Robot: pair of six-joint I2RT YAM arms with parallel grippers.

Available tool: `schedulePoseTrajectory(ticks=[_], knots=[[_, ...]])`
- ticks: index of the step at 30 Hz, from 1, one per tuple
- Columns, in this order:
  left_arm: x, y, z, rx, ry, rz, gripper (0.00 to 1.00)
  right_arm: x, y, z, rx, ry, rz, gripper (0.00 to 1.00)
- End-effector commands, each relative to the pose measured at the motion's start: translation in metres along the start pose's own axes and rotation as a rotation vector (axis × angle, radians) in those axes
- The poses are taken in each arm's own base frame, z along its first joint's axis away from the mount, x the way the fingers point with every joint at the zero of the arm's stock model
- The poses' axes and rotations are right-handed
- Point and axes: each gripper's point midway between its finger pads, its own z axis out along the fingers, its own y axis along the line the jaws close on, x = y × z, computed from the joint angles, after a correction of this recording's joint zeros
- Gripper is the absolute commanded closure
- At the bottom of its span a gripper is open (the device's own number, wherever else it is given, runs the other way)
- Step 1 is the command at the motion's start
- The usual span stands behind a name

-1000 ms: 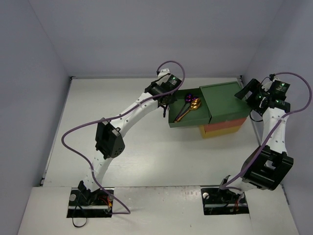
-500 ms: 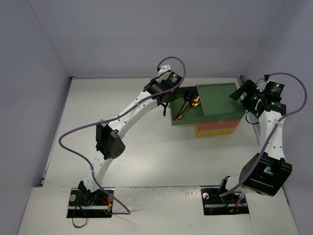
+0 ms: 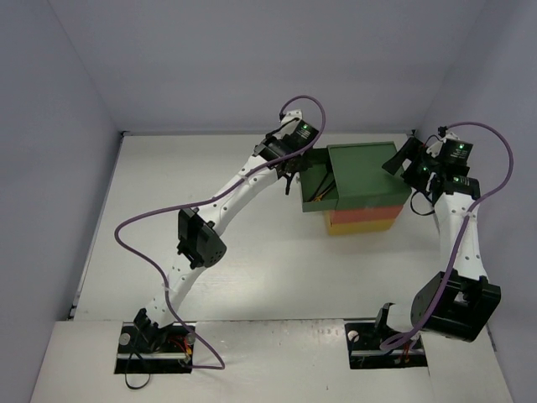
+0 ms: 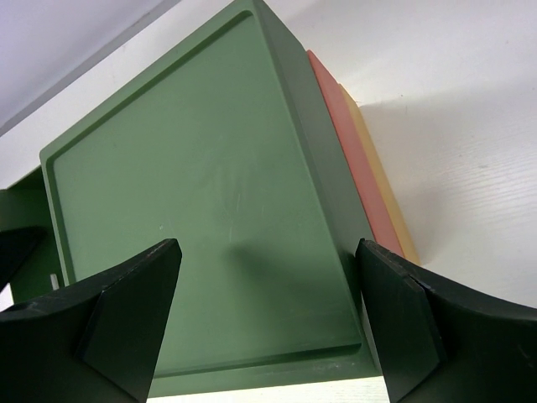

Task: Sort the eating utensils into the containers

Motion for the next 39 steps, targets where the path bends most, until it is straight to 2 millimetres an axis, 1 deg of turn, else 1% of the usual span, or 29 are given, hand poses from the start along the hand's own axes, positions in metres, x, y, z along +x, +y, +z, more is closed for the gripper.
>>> schedulePoseTrajectory(ticks=[1,3,7,9,11,12,13,15,18,21,24,25,28,31,34,36,37,39], knots=[[-0.036,-0.079,-0.049,0.318,-0.079,-0.090,0.95,0.002,0.038,-0.009,-0.132,-0.008,-0.017,0.18],[-0.037,-0.088,-0.053,0.358,-0.082,-0.100,0.83,0.002,0.040,-0.012,-0.134,-0.014,-0.017,0.18],[-0.042,-0.104,-0.066,0.421,-0.095,-0.128,0.66,0.002,0.042,-0.015,-0.136,-0.024,-0.019,0.18],[-0.044,-0.109,-0.071,0.440,-0.099,-0.138,0.62,0.002,0.042,-0.016,-0.136,-0.025,-0.018,0.18],[-0.040,-0.115,-0.075,0.461,-0.087,-0.144,0.54,0.003,0.042,-0.016,-0.135,-0.025,-0.015,0.18],[-0.042,-0.117,-0.078,0.474,-0.094,-0.152,0.53,0.003,0.042,-0.017,-0.134,-0.027,-0.015,0.18],[-0.040,-0.122,-0.080,0.491,-0.090,-0.160,0.48,0.002,0.042,-0.017,-0.135,-0.028,-0.014,0.19],[-0.035,-0.127,-0.078,0.506,-0.082,-0.162,0.41,0.002,0.042,-0.018,-0.136,-0.033,-0.017,0.19],[-0.028,-0.132,-0.074,0.527,-0.060,-0.158,0.35,0.001,0.043,-0.019,-0.136,-0.036,-0.018,0.19],[-0.027,-0.146,-0.077,0.607,-0.053,-0.160,0.27,0.002,0.042,-0.018,-0.135,-0.033,-0.019,0.19],[-0.032,-0.158,-0.086,0.686,-0.066,-0.171,0.23,0.004,0.041,-0.017,-0.134,-0.028,-0.020,0.18],[-0.032,-0.158,-0.088,0.689,-0.066,-0.170,0.23,0.005,0.041,-0.017,-0.136,-0.027,-0.021,0.19],[-0.038,-0.151,-0.093,0.659,-0.096,-0.166,0.23,0.003,0.042,-0.018,-0.137,-0.033,-0.028,0.18],[-0.052,-0.134,-0.100,0.587,-0.163,-0.136,0.23,0.001,0.042,-0.019,-0.137,-0.039,-0.033,0.19],[-0.069,-0.120,-0.117,0.546,-0.236,-0.073,0.23,0.000,0.043,-0.020,-0.138,-0.043,-0.041,0.19],[-0.078,-0.118,-0.126,0.545,-0.268,-0.052,0.23,0.001,0.042,-0.020,-0.138,-0.043,-0.046,0.18],[-0.083,-0.118,-0.133,0.556,-0.285,-0.038,0.23,0.001,0.042,-0.020,-0.138,-0.042,-0.048,0.18],[-0.091,-0.124,-0.147,0.601,-0.308,-0.024,0.23,0.001,0.042,-0.019,-0.138,-0.039,-0.053,0.18]])
